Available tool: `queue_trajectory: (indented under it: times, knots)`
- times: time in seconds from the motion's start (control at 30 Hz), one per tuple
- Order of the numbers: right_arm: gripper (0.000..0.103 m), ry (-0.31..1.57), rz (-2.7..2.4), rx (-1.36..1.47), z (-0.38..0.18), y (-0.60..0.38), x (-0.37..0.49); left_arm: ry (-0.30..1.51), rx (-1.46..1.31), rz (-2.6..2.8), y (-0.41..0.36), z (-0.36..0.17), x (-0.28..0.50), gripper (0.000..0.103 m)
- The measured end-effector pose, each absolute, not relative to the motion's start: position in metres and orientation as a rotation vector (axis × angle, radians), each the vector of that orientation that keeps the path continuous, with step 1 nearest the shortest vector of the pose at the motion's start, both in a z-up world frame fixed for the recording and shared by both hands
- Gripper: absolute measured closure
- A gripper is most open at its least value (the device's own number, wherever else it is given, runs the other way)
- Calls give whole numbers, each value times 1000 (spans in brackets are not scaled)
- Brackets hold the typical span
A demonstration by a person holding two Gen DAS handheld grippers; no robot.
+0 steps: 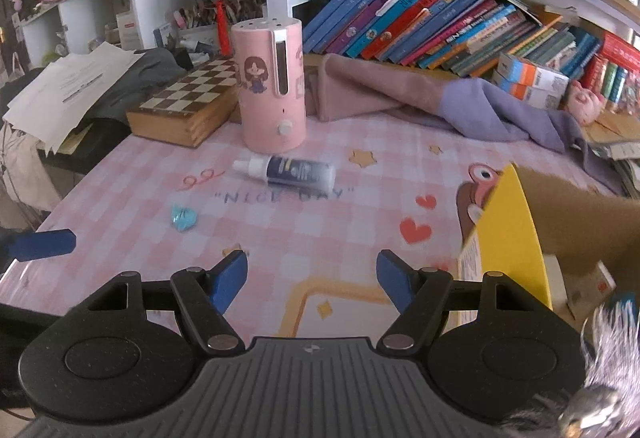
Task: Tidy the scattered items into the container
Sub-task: 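Move both open tools toward the blue clip and spray bottle, then close the left tool on the blue heart clip while the right tool grasps the spray bottle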
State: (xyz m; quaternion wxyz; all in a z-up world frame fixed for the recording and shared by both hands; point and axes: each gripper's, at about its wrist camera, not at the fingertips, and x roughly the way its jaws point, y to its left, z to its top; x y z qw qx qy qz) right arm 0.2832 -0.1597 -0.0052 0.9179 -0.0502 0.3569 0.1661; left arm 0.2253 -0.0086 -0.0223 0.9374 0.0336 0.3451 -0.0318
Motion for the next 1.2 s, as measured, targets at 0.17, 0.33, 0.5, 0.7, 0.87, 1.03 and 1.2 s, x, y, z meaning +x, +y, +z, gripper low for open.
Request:
queue_trajectory:
  times: [0.17,0.33,0.5,0.7,0.87,1.03,1.2]
  knots:
    - [33,743,357,-113,-7,-150,311,717,69,-32,-6,-31,253,19]
    - [33,781,393,-132,-15,-139,336,746,48,15,0,-46,282,20]
    - [33,810,430,-185,-24,-127,358,787,-4,46,5,-62,308,34]
    - [33,825,462,-231,-32,-115,385,833,-60,125,6,-82,330,54]
    - [33,833,509,-295,-36,-104,406,808,-67,184,5,-83,331,68]
    - [31,869,577,-392,-49,-90,433,797,-100,195,14,-82,325,73]
    - [32,824,624,-518,-56,-76,446,808,-148,189,26,-80,320,73]
